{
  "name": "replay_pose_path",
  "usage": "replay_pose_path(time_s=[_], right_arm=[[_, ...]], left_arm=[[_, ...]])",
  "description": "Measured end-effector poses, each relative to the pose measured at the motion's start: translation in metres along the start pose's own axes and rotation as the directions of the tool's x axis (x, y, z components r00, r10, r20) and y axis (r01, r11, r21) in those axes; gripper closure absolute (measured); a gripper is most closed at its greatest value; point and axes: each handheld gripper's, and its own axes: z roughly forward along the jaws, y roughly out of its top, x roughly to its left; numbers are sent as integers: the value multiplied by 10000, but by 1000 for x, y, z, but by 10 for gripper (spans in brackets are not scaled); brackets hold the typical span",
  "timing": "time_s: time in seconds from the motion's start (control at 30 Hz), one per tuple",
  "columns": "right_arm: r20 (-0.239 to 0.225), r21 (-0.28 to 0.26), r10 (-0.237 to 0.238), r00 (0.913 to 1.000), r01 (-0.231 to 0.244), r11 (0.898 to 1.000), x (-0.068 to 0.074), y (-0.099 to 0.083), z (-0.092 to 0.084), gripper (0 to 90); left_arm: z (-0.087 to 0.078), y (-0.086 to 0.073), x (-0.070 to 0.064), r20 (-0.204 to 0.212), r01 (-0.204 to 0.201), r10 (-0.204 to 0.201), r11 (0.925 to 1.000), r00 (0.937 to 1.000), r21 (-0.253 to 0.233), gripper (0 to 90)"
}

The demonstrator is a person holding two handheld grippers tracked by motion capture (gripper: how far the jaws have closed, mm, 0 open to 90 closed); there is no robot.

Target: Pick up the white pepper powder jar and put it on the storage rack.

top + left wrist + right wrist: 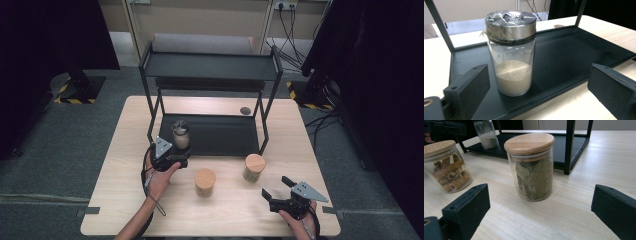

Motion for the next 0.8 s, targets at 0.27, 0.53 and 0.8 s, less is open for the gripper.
replay_pose_path(time_s=[0.27,0.53,0.8], right_arm=[[0,0,-3,10000,3,10000,0,0,0,25],[1,-5,-11,10000,11,10000,0,0,0,25],[-4,-5,-4,10000,4,10000,0,0,0,25]], left_arm=[[-5,-5,-2,118,22,-21,10000,9999,-68,39],[-9,-10,-3,181,23,-21,10000,9998,-89,39],[-12,-14,-3,178,31,-30,10000,9998,-59,39]])
